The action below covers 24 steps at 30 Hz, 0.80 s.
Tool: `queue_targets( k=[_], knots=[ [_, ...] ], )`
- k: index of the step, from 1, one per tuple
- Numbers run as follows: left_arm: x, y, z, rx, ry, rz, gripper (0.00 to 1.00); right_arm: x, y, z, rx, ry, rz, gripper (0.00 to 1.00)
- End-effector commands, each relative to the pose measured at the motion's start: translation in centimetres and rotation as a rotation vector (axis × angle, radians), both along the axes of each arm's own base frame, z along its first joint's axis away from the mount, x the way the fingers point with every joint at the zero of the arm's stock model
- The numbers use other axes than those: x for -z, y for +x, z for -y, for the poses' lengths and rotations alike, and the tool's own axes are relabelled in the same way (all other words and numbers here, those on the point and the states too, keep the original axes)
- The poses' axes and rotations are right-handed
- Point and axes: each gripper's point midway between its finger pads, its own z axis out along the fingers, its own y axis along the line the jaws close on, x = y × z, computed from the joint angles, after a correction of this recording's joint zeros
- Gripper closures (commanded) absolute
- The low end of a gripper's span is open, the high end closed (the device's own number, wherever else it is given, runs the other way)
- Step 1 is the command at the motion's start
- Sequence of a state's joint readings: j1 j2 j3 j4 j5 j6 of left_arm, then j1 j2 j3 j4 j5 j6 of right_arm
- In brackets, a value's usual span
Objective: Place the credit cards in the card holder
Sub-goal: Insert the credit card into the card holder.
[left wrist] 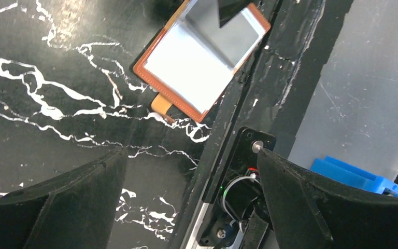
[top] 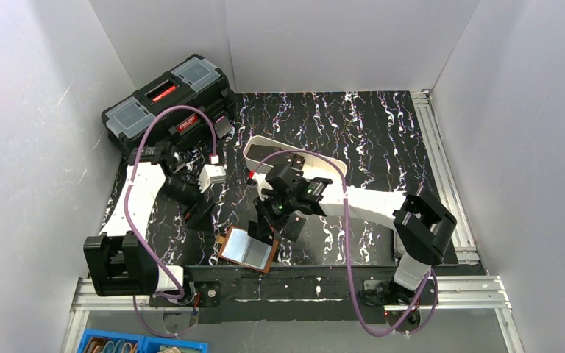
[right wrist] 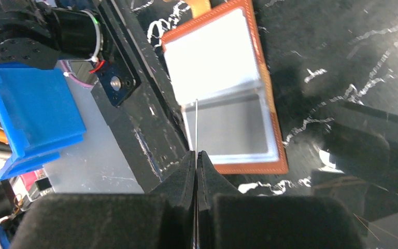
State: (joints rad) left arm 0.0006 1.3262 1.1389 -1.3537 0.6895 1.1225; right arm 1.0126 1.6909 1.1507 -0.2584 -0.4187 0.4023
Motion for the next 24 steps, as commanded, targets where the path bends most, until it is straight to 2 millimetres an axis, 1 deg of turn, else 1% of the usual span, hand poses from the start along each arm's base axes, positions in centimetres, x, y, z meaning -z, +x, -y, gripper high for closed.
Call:
queue_targets(
  k=[1,2,6,8,11,14,17,19,24],
  knots=[
    [1.3,-0.9,-1.4,0.035,0.022,0.021,0.06,-2.3,0.1,-2.7,0.001,0.118,0.094,0.99],
    [1.8,-1.1,-1.5,0.045,0.030,0.026,0.07,-2.2,-0.4,-3.0,-0.018,0.119,0.097,0.99],
    [4.2,-0.8,-2.3,0.068,0.074,0.111,0.09,-0.8,-2.7,-4.0,-0.089,0.071,0.086,0.99],
    [4.9,-0.4,-2.6,0.070,0.096,0.151,0.09,-0.3,-3.8,-4.3,-0.110,0.054,0.082,0.99],
    [5.1,-0.2,-2.8,0.083,0.111,0.204,0.09,-0.1,-5.2,-4.3,-0.131,0.044,0.072,0.99],
    [5.2,0.1,-2.8,0.102,0.114,0.253,0.09,0.1,-7.0,-3.7,-0.193,0.046,0.050,0.99],
    [5.2,0.6,-2.8,0.070,0.116,0.250,0.10,1.1,-8.4,-3.2,-0.230,-0.005,0.073,0.99],
    [4.6,0.6,-2.5,0.045,0.098,0.227,0.11,1.9,-8.9,-3.1,-0.242,-0.041,0.090,0.99],
    [3.8,-0.7,-2.1,0.033,0.079,0.195,0.11,3.7,-9.2,-2.6,-0.266,-0.110,0.116,0.99]
  ],
)
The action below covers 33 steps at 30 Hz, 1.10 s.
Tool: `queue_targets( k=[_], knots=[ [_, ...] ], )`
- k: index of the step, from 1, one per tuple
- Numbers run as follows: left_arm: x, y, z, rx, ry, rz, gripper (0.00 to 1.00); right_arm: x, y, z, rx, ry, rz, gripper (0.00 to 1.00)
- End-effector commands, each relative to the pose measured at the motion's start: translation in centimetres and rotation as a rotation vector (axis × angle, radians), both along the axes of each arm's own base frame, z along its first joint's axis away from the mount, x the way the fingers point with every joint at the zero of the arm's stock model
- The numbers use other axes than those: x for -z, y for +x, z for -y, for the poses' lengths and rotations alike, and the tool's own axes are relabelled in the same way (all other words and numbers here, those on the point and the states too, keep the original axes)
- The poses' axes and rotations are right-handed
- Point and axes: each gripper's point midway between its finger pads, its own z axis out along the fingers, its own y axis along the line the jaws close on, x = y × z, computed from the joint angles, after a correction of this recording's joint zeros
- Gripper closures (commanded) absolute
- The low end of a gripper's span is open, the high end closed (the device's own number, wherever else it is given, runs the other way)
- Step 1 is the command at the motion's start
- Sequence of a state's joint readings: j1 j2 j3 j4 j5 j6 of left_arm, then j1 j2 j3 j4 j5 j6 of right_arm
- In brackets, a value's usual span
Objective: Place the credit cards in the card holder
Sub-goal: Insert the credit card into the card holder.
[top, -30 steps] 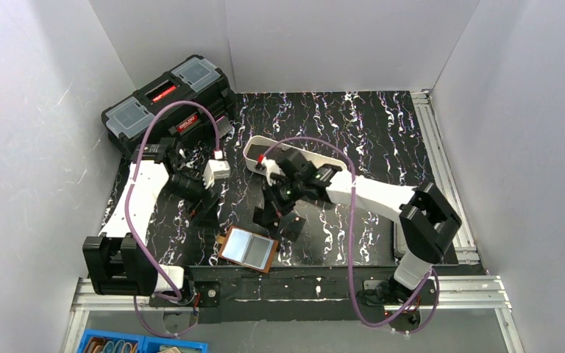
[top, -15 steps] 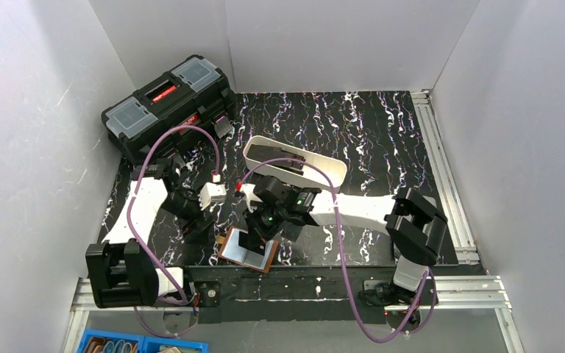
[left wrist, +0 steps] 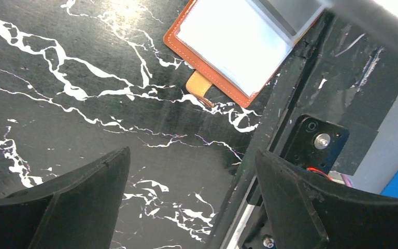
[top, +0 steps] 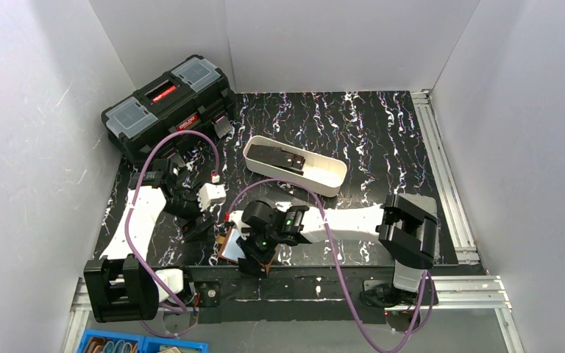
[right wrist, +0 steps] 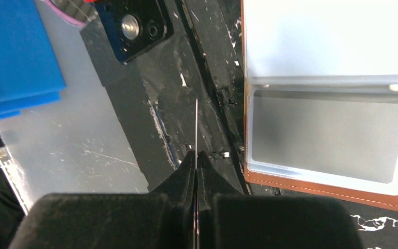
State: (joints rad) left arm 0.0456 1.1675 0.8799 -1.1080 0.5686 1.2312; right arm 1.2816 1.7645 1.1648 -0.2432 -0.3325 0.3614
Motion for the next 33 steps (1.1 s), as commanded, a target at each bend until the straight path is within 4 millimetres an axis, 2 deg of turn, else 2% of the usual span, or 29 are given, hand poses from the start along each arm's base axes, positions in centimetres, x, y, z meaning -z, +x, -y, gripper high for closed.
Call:
queue_targets(
  k=[1,5,11,14,24,29,33],
  knots=[
    [-1.5,-1.0,0.7,-0.013,-0.043,-0.026,0.10,1.1,0.2,0.4,-0.024,-0.061,0.052,0.99],
    [-1.9,-1.1,0.7,-0.040,-0.044,-0.052,0.11,2.6,0.5,1.5,-0.035,-0.146,0.070,0.99],
    [-3.5,-0.5,1.3,-0.054,-0.075,-0.004,0.11,2.9,2.1,2.3,0.019,-0.185,0.138,0.99],
    [-3.7,-0.5,1.4,-0.061,-0.083,-0.014,0.11,3.2,3.2,2.9,0.060,-0.207,0.160,0.99],
    [-3.5,-1.4,1.7,-0.069,-0.097,-0.030,0.11,1.4,6.6,3.3,0.171,-0.115,0.114,0.99],
    [-2.7,-1.7,1.5,-0.069,-0.088,-0.040,0.11,1.5,8.9,3.8,0.240,-0.129,0.096,0.99],
    [-1.8,-1.7,1.4,-0.066,-0.078,-0.039,0.11,1.1,9.2,3.3,0.230,-0.104,0.072,0.99]
  ],
)
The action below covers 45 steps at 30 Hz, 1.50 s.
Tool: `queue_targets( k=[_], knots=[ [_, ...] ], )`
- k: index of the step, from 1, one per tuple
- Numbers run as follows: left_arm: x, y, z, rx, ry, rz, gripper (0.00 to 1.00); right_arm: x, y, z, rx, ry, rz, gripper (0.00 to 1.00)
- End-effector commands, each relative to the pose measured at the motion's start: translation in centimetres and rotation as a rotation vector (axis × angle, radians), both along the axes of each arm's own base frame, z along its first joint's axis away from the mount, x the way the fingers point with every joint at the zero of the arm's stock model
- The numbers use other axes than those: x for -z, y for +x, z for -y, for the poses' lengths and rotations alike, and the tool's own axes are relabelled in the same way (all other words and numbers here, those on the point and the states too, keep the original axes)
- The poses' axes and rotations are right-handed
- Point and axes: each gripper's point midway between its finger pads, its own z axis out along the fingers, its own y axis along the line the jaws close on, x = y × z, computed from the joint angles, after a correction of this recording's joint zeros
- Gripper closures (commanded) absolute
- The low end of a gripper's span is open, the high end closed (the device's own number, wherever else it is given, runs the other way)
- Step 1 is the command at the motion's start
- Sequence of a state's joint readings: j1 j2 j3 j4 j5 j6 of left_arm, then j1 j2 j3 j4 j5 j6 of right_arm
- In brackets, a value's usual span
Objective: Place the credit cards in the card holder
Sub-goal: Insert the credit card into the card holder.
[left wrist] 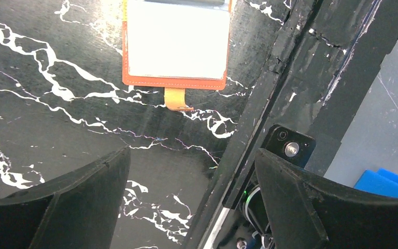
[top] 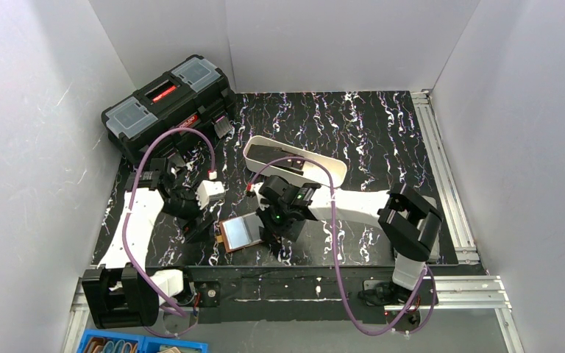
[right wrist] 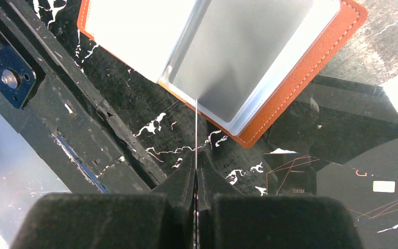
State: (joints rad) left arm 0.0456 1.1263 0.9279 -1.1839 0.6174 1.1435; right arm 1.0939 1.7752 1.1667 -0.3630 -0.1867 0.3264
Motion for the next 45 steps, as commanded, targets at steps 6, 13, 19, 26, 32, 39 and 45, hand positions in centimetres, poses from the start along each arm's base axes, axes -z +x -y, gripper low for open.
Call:
queue_targets(
  k=[6,13,19,26,32,39,45],
  knots=[
    [2.5,0.4,0.0,0.010,-0.003,0.050,0.12,-4.7,-0.9,-2.0,-0.057,0.187,-0.056,0.99],
    [3.5,3.1,0.5,0.053,-0.019,0.232,0.13,-6.3,1.6,-4.1,-0.009,0.331,-0.180,0.99],
    [4.5,3.7,0.4,0.141,0.017,0.297,0.12,-5.3,3.0,-5.5,0.005,0.375,-0.242,0.99],
    [5.7,3.4,1.5,0.244,0.034,0.272,0.12,-4.0,3.8,-6.1,0.031,0.403,-0.287,0.99],
    [6.6,3.1,2.3,0.273,0.047,0.257,0.13,-3.2,4.2,-5.8,0.049,0.424,-0.297,0.99],
    [7.4,1.6,2.7,0.299,0.038,0.263,0.13,-2.4,4.7,-4.8,0.075,0.443,-0.310,0.99],
    [8.2,1.8,3.0,0.294,0.024,0.274,0.14,-1.6,4.8,-4.9,0.084,0.446,-0.318,0.99]
  ],
)
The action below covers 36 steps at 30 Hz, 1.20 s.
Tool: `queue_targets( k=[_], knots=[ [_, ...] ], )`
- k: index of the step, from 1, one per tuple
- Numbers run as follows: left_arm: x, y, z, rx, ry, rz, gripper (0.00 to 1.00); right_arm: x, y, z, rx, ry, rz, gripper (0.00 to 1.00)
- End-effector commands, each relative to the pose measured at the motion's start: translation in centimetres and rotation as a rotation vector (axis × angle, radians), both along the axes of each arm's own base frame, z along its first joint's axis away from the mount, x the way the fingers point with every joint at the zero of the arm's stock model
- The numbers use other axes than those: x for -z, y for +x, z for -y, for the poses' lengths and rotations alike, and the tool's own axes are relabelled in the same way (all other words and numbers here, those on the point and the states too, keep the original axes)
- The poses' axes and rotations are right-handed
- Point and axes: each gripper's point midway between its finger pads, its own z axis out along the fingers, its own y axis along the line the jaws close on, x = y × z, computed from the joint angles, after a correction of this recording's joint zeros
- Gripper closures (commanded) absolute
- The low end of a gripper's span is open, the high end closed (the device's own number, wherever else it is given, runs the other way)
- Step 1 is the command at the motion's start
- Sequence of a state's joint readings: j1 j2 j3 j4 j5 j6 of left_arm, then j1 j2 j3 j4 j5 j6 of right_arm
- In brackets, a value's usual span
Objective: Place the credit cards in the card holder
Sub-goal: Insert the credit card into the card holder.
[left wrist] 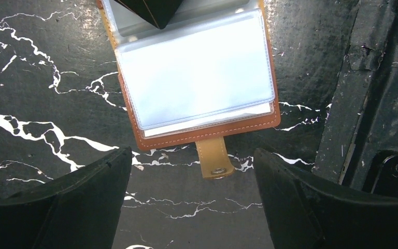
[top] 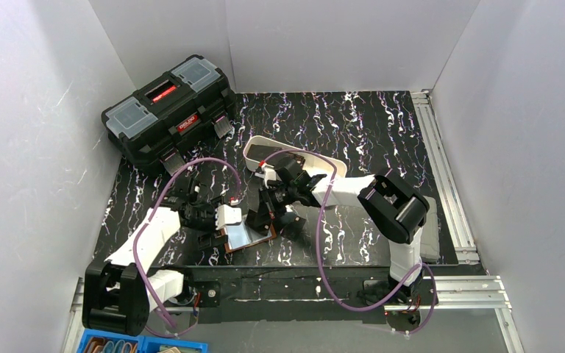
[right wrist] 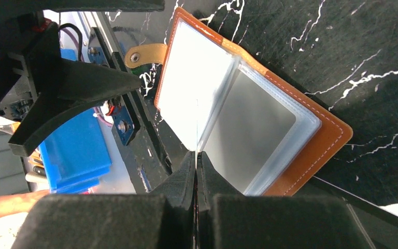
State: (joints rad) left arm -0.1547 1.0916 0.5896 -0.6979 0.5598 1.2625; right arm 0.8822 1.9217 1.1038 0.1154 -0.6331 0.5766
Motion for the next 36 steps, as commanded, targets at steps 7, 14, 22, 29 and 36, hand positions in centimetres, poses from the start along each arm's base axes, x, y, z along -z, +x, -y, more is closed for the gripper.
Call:
queue_targets(
  k=[7,14,22,29,36],
  knots=[
    [1.8,0.3,-0.1,0.018,0.017,0.009,0.22,0.2,0.1,-0.8,-0.020,0.045,-0.011,0.99],
    [2.4,0.7,-0.1,0.020,0.020,0.009,0.34,1.0,0.2,-0.7,-0.009,0.021,-0.016,0.99],
    [2.4,0.8,0.2,0.009,0.018,0.002,0.38,1.4,0.5,-0.8,0.000,0.002,-0.020,0.99],
    [2.6,0.5,0.2,0.014,0.034,-0.004,0.40,1.6,1.0,-1.3,0.009,0.002,-0.018,0.99],
    [2.8,0.2,0.1,0.023,0.042,-0.009,0.41,1.3,1.8,-2.0,0.029,0.011,-0.007,0.99]
  ],
)
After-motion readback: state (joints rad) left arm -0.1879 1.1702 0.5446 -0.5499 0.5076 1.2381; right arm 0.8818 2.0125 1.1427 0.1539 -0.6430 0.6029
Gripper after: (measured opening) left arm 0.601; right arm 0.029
